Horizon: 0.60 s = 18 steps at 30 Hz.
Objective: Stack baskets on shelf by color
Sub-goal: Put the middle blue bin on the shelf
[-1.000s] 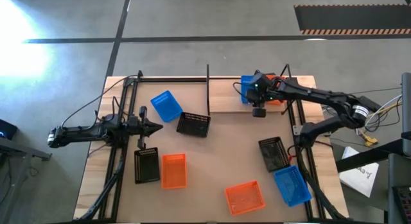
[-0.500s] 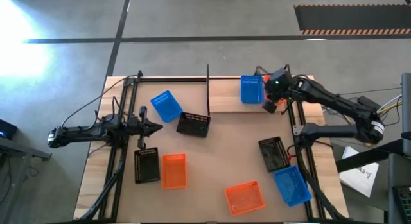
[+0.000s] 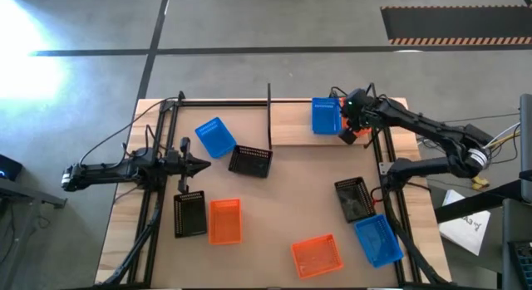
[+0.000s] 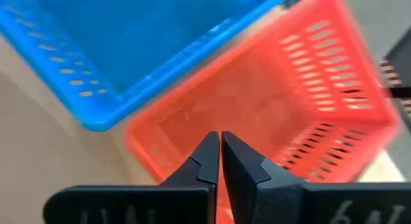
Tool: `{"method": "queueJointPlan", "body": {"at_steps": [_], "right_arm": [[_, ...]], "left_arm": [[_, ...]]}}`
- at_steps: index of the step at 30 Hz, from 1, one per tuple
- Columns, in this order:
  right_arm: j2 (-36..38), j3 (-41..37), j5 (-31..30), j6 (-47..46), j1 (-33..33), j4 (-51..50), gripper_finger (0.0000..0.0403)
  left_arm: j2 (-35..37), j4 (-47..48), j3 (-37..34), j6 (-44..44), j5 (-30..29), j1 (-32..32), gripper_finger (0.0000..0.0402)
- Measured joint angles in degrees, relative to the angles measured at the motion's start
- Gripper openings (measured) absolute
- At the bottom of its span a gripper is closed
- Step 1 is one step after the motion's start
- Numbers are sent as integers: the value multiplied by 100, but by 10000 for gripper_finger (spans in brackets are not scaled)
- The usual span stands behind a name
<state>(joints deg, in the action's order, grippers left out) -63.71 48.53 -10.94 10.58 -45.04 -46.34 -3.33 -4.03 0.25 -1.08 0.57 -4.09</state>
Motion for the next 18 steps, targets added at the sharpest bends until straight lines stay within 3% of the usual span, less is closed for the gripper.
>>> {"method": "queueJointPlan", "body": {"at_steps": [18], "right_arm": [[303, 92, 646, 148, 0, -755, 8]], "left_arm": [[0, -2, 0, 0, 1, 1, 0]]}}
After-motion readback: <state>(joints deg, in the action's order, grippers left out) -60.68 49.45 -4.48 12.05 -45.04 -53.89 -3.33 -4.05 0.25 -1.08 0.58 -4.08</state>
